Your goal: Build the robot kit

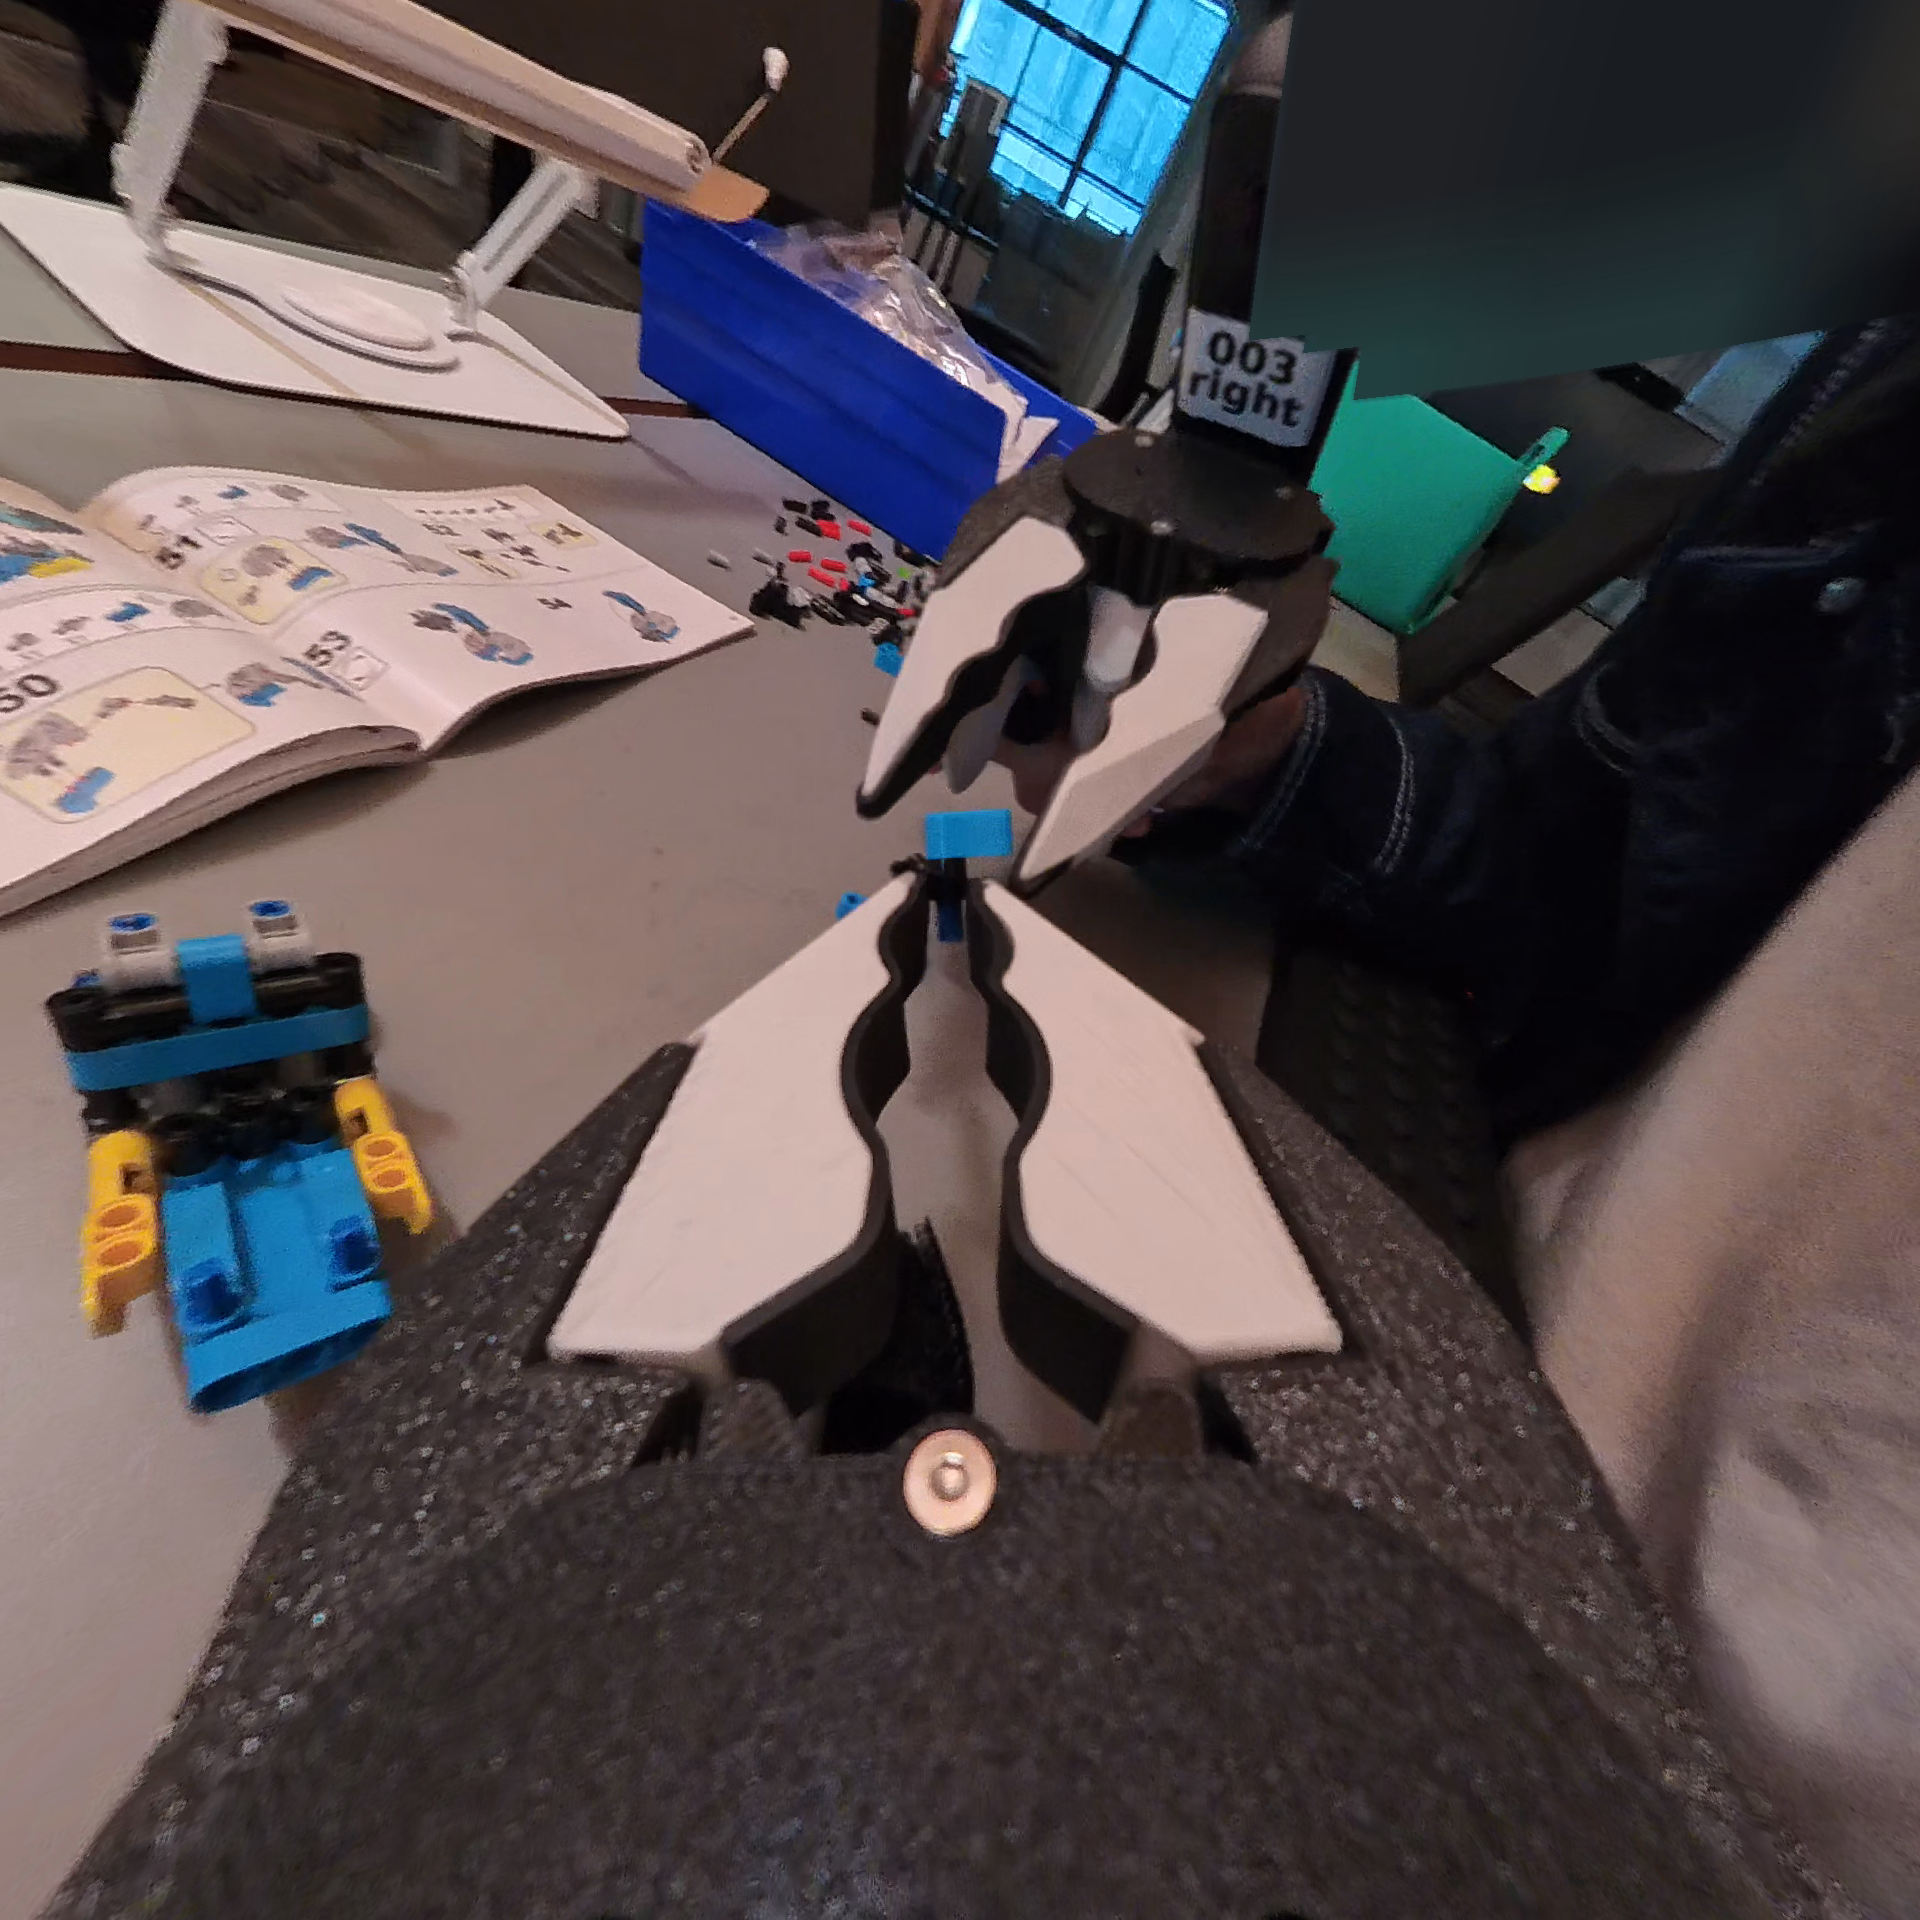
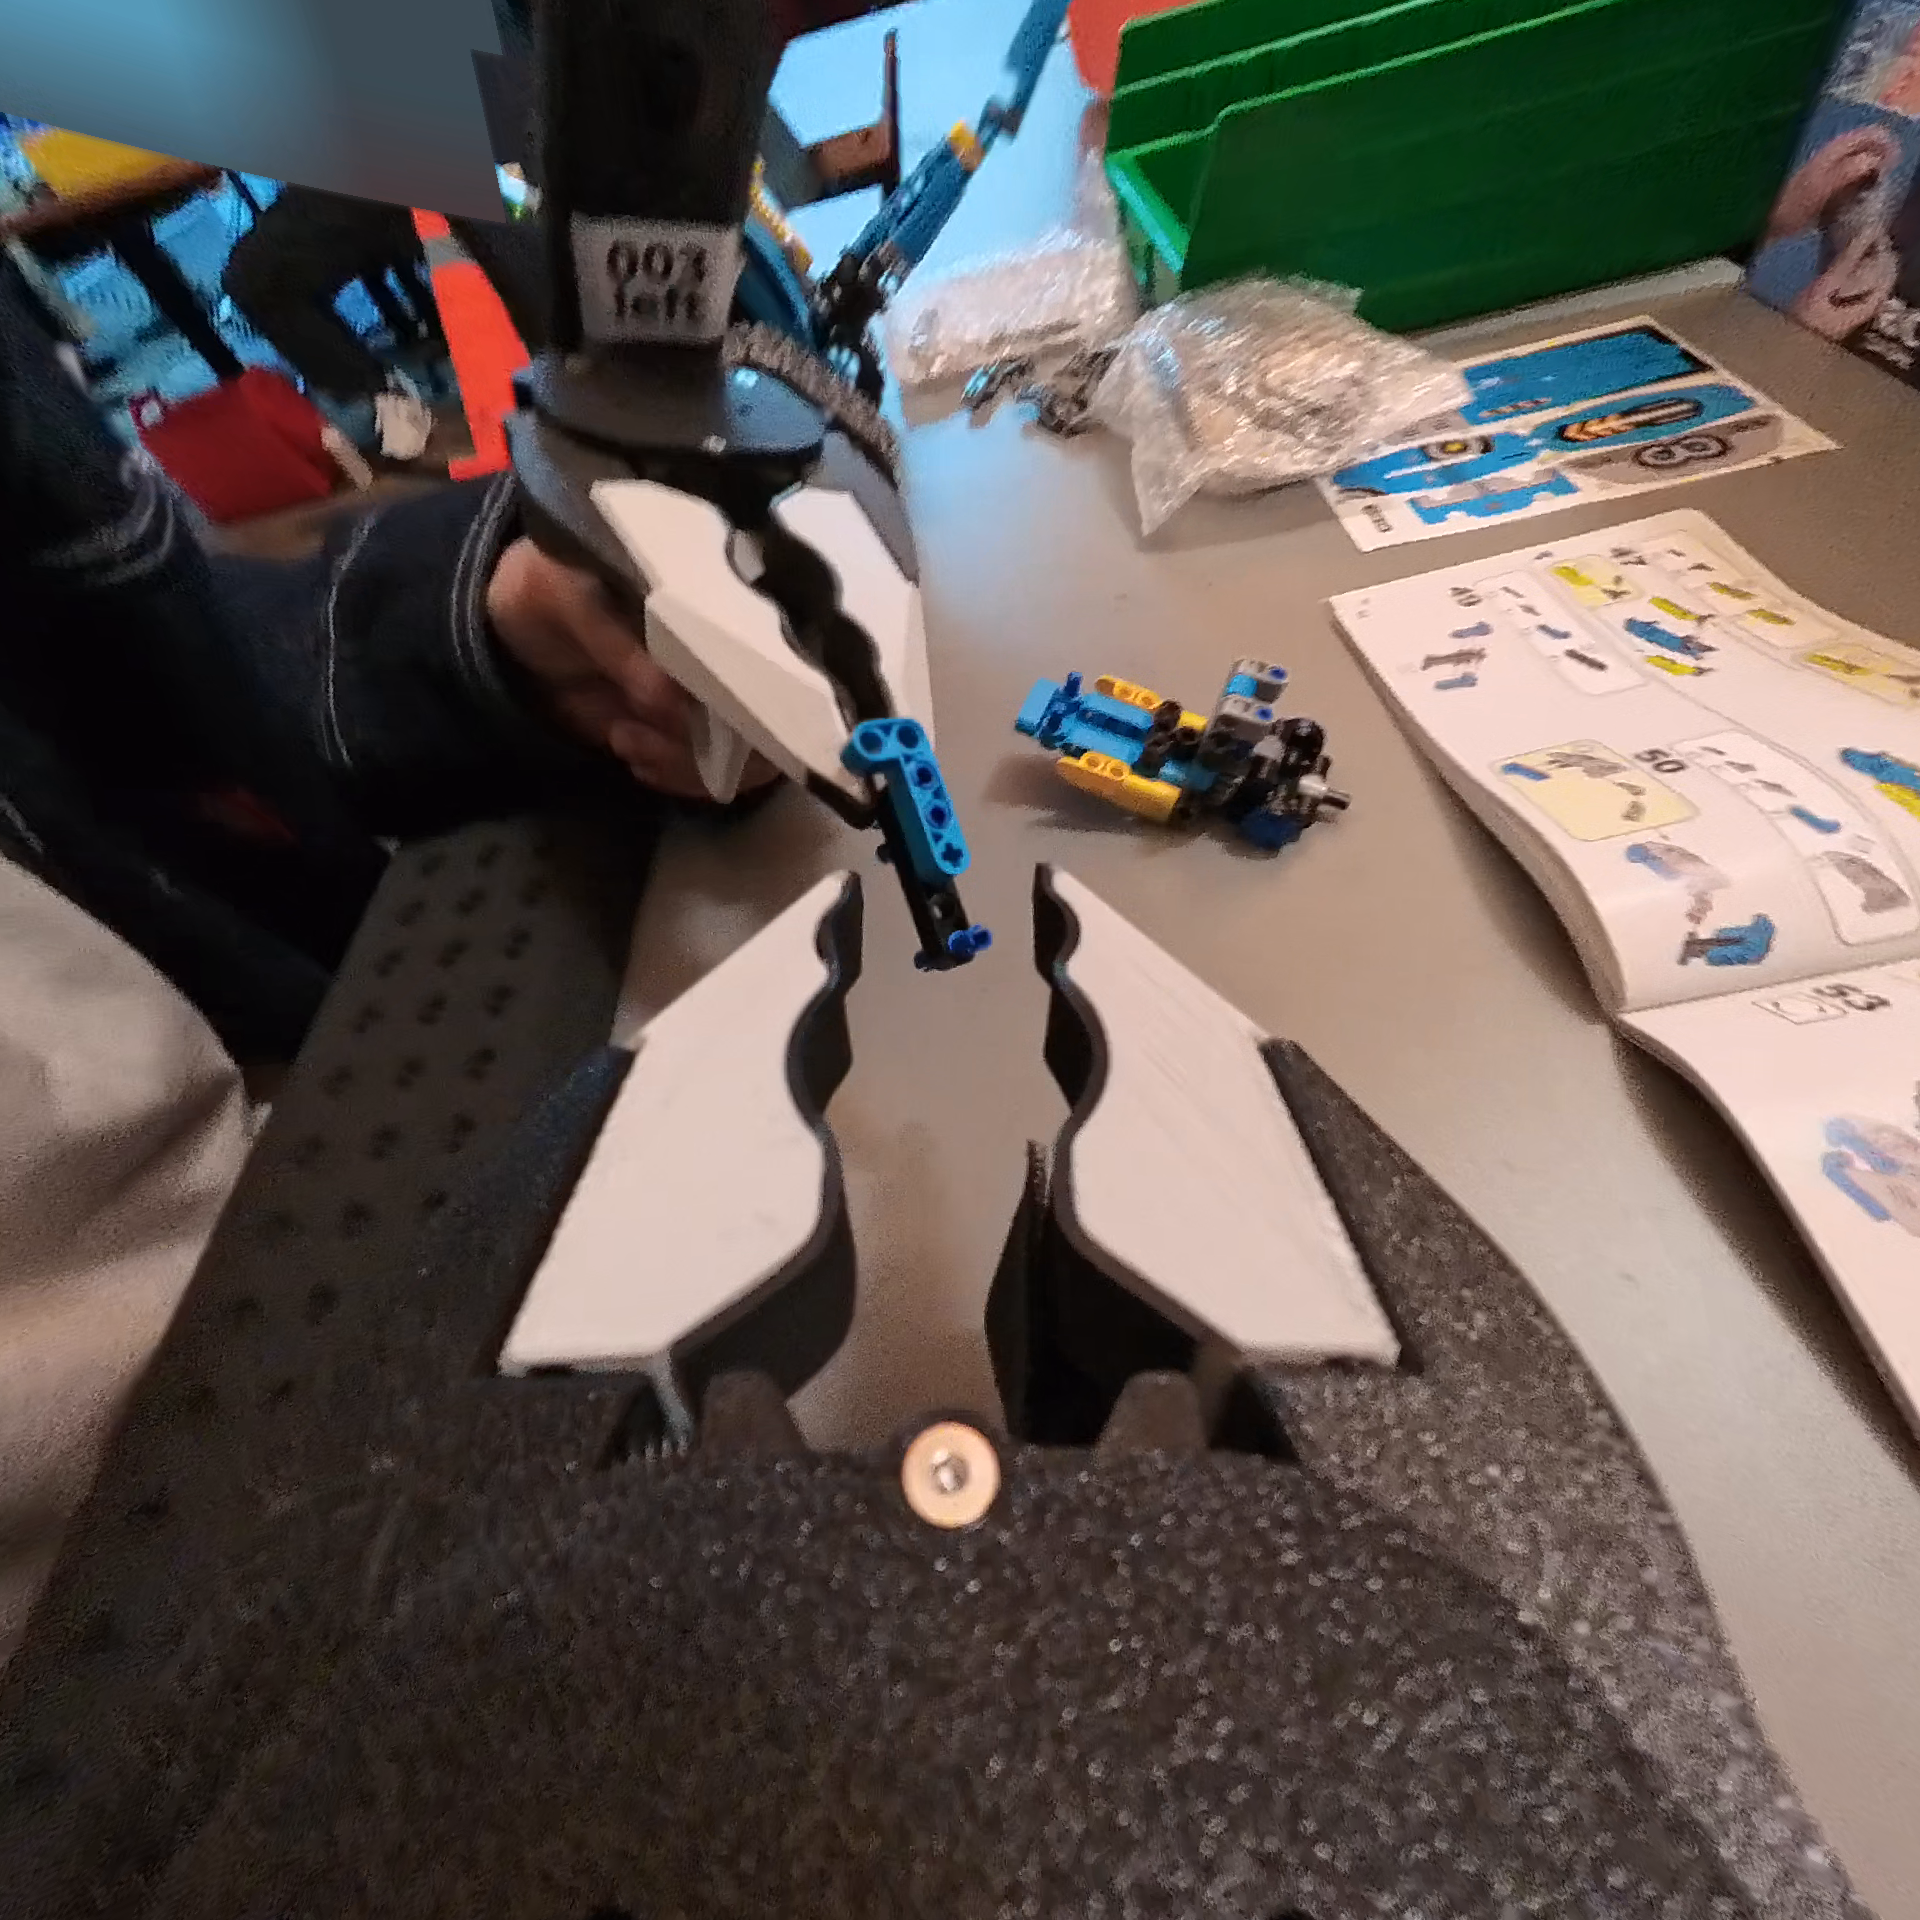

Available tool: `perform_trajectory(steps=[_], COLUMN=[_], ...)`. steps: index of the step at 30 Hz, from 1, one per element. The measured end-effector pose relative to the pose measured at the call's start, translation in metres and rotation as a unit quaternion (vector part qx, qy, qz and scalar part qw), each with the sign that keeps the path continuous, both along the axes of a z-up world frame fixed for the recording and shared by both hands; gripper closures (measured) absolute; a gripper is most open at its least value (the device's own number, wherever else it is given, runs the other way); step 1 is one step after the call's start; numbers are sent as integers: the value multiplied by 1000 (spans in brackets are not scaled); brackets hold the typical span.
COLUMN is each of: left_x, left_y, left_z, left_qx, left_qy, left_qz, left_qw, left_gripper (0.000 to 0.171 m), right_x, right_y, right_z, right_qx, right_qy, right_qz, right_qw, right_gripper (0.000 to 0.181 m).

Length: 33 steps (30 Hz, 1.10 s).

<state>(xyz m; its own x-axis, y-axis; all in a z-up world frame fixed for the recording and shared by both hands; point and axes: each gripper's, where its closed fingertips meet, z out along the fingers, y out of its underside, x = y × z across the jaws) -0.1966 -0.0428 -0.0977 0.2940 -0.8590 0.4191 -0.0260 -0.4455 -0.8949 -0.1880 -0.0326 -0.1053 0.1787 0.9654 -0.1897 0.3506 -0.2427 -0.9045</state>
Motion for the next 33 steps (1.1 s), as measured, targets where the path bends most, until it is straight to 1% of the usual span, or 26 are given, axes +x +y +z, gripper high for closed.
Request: perform_trajectory(steps=[3, 5, 8, 11, 14, 20, 24, 26, 29, 33], left_x=[7, 11, 15, 16, 15, 14, 14, 15, 16, 17], left_y=[-11, -18, -24, -27, -25, -22, -24, -27, -29, -31], left_z=[-2, -6, -8, -9, -9, -9, -9, -8, -8, -11], left_qx=[5, 7, 9, 8, 5, -4, -7, -8, -6, -5], left_qy=[9, 22, 30, 32, 30, 27, 26, 22, 22, 30], left_qz=[-28, -47, -64, -68, -64, -59, -64, -73, -78, -84], left_qw=[1000, 999, 997, 997, 997, 998, 998, 997, 997, 996], left_gripper=[165, 165, 165, 165, 165, 165, 165, 164, 164, 164], right_x=[-3, -4, -5, -5, -5, -2, -2, -1, 0, 0], right_y=[-9, -18, -28, -31, -31, -29, -32, -37, -39, -42], right_z=[-10, -11, -14, -18, -16, -16, -17, -16, -16, -19], right_qx=[18, 11, -9, -15, 0, 1, -12, -23, -12, -33], right_qy=[-24, -22, -24, -33, -29, -30, -31, -28, -31, -36], right_qz=[27, 52, 81, 90, 92, 87, 95, 109, 115, 123], right_qw=[999, 998, 996, 995, 995, 996, 995, 993, 993, 991], right_gripper=[149, 150, 157, 161, 167, 169, 171, 174, 174, 174])
